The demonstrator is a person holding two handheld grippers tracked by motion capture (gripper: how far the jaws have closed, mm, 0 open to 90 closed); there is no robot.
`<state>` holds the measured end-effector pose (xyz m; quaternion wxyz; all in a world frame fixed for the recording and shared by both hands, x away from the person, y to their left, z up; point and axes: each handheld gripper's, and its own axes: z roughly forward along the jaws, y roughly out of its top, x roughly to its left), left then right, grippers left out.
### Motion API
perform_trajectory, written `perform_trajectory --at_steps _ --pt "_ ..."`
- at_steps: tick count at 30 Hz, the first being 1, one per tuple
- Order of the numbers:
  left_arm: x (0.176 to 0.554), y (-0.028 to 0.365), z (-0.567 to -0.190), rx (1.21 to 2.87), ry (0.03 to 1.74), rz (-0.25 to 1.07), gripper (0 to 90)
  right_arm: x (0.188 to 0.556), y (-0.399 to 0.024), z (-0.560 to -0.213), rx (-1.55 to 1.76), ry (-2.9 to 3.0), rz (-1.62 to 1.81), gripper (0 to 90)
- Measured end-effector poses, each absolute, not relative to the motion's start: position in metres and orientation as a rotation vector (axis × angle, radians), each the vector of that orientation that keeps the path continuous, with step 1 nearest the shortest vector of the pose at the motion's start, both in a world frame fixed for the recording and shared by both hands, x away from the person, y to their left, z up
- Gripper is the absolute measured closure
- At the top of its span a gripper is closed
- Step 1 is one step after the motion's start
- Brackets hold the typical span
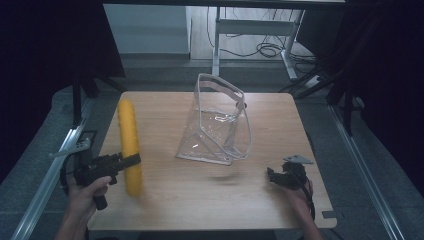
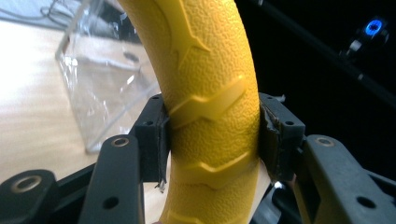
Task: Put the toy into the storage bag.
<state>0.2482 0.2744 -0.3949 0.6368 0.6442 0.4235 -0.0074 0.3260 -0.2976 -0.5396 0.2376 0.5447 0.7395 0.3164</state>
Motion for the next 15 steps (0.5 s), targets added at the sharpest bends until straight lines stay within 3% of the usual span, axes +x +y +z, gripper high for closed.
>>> perform_trajectory --at_steps 15 --pt "0.252 0.263 -0.365 1.303 0.892 0.054 50.5 0.326 -0.298 -0.540 1.496 2.024 0.871 19.7"
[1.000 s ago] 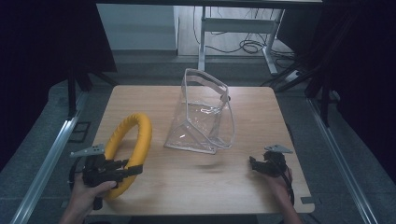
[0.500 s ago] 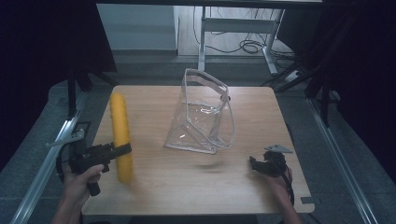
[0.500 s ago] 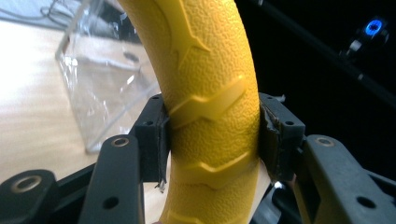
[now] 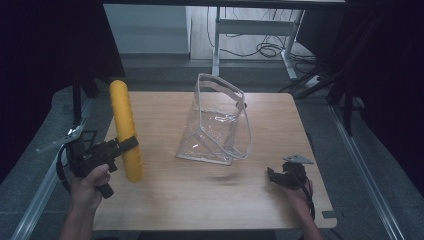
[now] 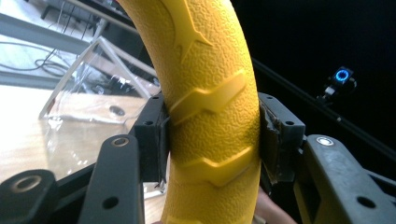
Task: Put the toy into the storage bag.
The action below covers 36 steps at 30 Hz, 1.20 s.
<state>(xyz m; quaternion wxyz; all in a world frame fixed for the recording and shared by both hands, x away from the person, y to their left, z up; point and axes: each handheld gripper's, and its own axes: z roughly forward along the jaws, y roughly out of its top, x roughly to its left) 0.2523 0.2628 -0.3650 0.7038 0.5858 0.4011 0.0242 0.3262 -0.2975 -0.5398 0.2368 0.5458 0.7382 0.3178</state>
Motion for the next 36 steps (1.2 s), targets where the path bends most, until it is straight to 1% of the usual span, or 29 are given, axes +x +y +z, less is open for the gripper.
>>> perform_trajectory --at_steps 7,13,24,30,36 --pt "0.260 0.252 -0.359 1.269 0.873 0.045 50.5 0.326 -0.298 -0.540 1.493 2.025 0.867 19.7" --pt "0.267 0.239 -0.351 1.264 0.861 0.075 50.5 0.326 -0.298 -0.540 1.493 2.026 0.866 19.8" --pt "0.278 0.223 -0.338 1.218 0.843 0.092 50.5 0.327 -0.298 -0.540 1.497 2.022 0.869 20.0" --pt "0.285 0.210 -0.331 1.198 0.855 0.156 50.5 0.327 -0.298 -0.540 1.499 2.019 0.868 20.0" --pt "0.290 0.197 -0.323 1.195 0.846 0.192 50.5 0.327 -0.298 -0.540 1.499 2.017 0.871 20.1"
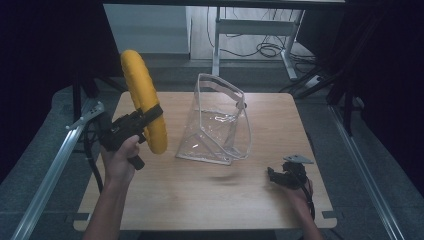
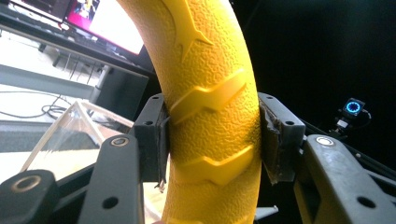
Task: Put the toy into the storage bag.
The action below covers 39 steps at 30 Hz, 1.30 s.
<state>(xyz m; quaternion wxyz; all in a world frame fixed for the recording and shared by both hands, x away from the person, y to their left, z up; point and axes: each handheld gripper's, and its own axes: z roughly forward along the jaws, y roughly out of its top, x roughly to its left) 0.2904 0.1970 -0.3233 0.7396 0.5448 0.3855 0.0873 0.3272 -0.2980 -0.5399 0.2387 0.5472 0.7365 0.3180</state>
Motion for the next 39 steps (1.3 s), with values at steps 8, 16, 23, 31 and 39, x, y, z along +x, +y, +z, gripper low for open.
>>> perform_trajectory --at_steps 8,16,23,31,39 --pt "0.299 0.171 -0.311 1.177 0.821 0.235 50.5 0.327 -0.298 -0.540 1.499 2.016 0.871 20.2" --pt "0.308 0.147 -0.293 1.190 0.786 0.260 50.4 0.328 -0.298 -0.540 1.496 2.016 0.870 20.2" --pt "0.314 0.131 -0.283 1.187 0.772 0.261 50.4 0.328 -0.298 -0.540 1.497 2.015 0.870 20.5" --pt "0.319 0.112 -0.273 1.188 0.755 0.279 50.4 0.328 -0.298 -0.540 1.498 2.013 0.869 20.7" --pt "0.324 0.086 -0.260 1.222 0.717 0.301 50.4 0.328 -0.298 -0.540 1.503 2.010 0.871 20.7"
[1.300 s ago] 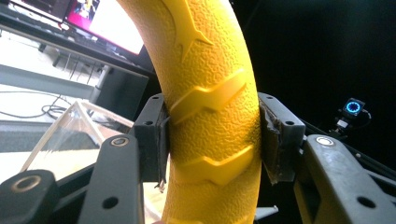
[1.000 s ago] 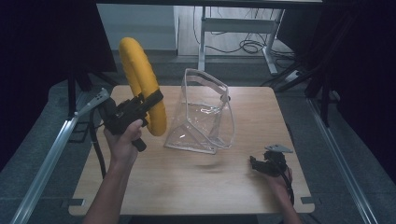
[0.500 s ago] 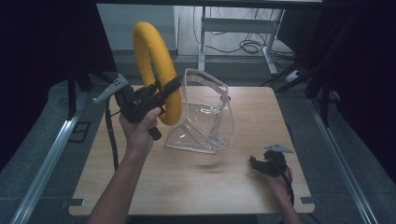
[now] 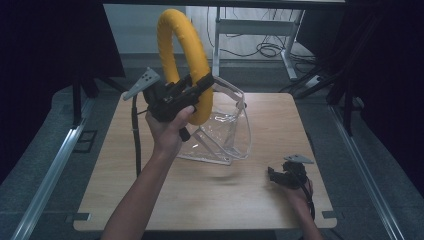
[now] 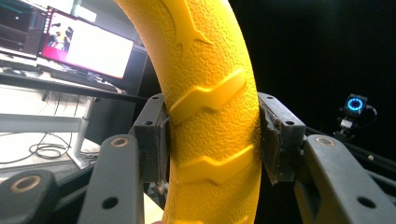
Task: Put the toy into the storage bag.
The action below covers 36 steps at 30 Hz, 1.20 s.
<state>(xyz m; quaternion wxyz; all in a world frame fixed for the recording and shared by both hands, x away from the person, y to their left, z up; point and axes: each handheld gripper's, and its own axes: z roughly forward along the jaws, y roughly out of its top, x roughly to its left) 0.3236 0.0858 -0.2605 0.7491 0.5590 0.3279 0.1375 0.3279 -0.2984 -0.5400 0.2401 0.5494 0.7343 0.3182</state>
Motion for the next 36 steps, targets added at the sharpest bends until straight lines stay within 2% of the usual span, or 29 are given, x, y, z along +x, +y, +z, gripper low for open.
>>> perform_trajectory --at_steps 7,25,36 --pt "0.328 0.070 -0.259 1.238 0.707 0.259 50.4 0.328 -0.299 -0.540 1.506 2.009 0.871 20.8" --pt "0.332 0.024 -0.256 1.306 0.660 0.265 50.4 0.328 -0.299 -0.540 1.509 2.008 0.872 20.8" --pt "0.339 0.002 -0.281 1.307 0.676 0.236 50.4 0.328 -0.299 -0.540 1.509 2.009 0.875 20.8"
